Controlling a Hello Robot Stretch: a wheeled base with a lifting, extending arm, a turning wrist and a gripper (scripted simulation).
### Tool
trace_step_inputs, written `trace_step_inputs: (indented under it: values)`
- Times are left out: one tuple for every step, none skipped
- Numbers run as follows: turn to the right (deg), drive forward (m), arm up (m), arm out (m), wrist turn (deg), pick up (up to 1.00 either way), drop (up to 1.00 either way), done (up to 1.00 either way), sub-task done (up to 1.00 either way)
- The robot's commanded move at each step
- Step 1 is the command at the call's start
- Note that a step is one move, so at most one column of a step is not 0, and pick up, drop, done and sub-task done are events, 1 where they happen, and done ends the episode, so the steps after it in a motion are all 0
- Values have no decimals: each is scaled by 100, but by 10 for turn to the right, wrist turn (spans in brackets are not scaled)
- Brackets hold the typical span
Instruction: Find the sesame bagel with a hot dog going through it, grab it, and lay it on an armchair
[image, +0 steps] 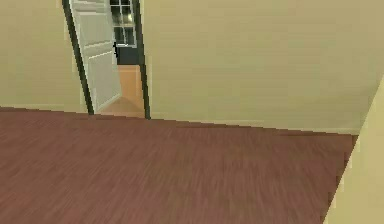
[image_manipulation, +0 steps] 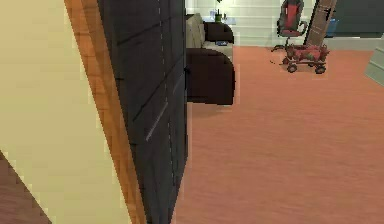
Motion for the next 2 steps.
trace_step_inputs:
  values:
    - [0,10,0,0,0,0,0,0,0]
    - [-240,0,0,0,0,0,0,0,0]
